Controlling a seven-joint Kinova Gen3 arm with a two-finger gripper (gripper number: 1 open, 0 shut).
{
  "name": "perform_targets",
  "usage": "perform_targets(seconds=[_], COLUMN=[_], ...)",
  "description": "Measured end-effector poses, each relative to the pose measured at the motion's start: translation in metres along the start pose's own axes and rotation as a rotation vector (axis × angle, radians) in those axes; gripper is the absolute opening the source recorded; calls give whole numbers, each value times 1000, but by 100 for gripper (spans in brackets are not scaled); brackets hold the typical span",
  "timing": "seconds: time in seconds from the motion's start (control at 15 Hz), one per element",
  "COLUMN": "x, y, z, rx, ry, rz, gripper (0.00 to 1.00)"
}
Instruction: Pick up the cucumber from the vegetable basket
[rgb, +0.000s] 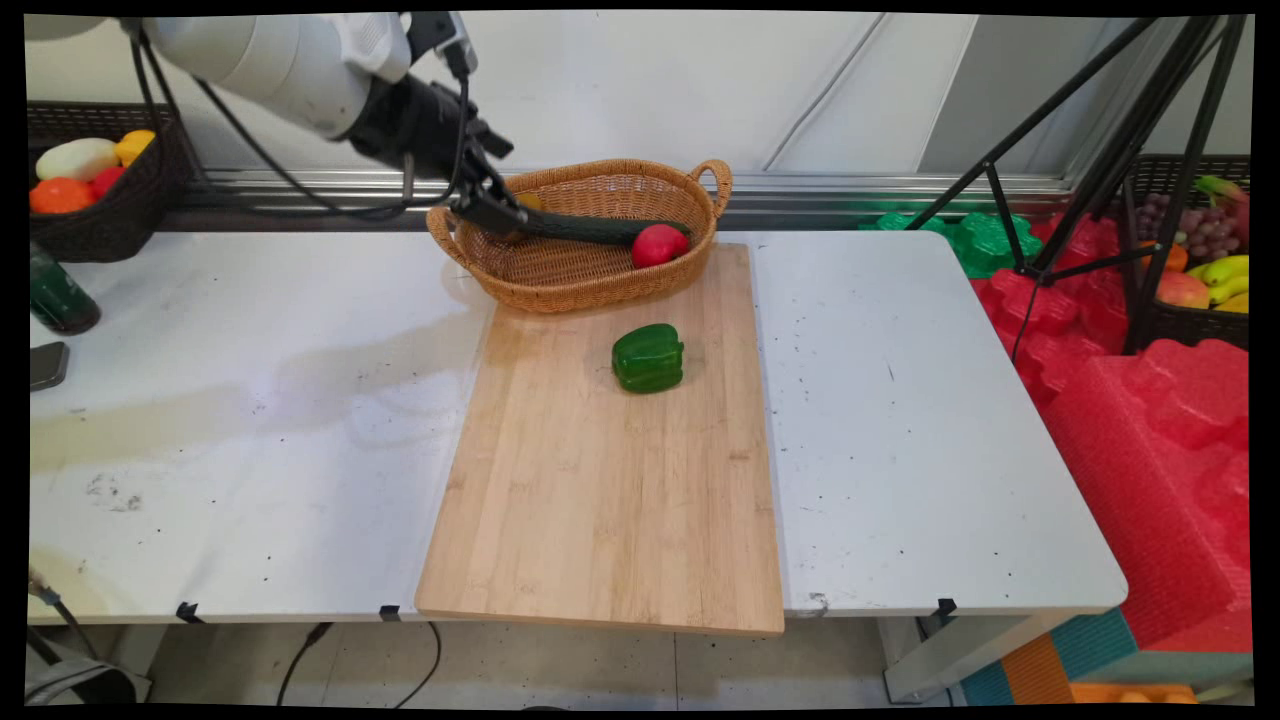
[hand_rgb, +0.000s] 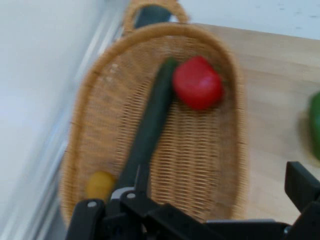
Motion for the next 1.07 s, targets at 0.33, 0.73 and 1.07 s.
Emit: perform_targets(seconds=[0.33,0.73,1.07], x=[15,17,9], y=[-36,-63,-71], z=[34,99,149], rx=[75,87,49], ry=[-35,-128,-213], rz=[61,166,243], gripper=[100,100,100])
